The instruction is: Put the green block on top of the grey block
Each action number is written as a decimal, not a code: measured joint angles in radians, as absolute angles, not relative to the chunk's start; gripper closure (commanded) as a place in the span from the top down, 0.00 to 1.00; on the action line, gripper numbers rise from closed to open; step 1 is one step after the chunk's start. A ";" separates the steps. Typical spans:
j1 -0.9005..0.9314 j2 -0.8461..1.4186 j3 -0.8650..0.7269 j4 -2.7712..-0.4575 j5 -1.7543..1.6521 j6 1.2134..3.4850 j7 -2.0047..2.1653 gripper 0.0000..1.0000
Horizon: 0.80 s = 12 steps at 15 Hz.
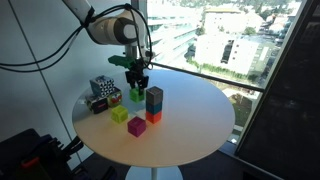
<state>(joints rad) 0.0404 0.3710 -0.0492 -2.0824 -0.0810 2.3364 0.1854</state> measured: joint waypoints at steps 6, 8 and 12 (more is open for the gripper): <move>0.040 0.315 -0.051 -2.071 -0.085 2.268 0.185 0.29; 0.040 0.295 -0.051 -2.067 -0.085 2.243 0.185 0.29; 0.038 0.254 -0.056 -2.065 -0.085 2.206 0.184 0.29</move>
<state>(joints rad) 0.0378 0.2544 -0.0565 -2.0648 -0.0850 2.2059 0.1844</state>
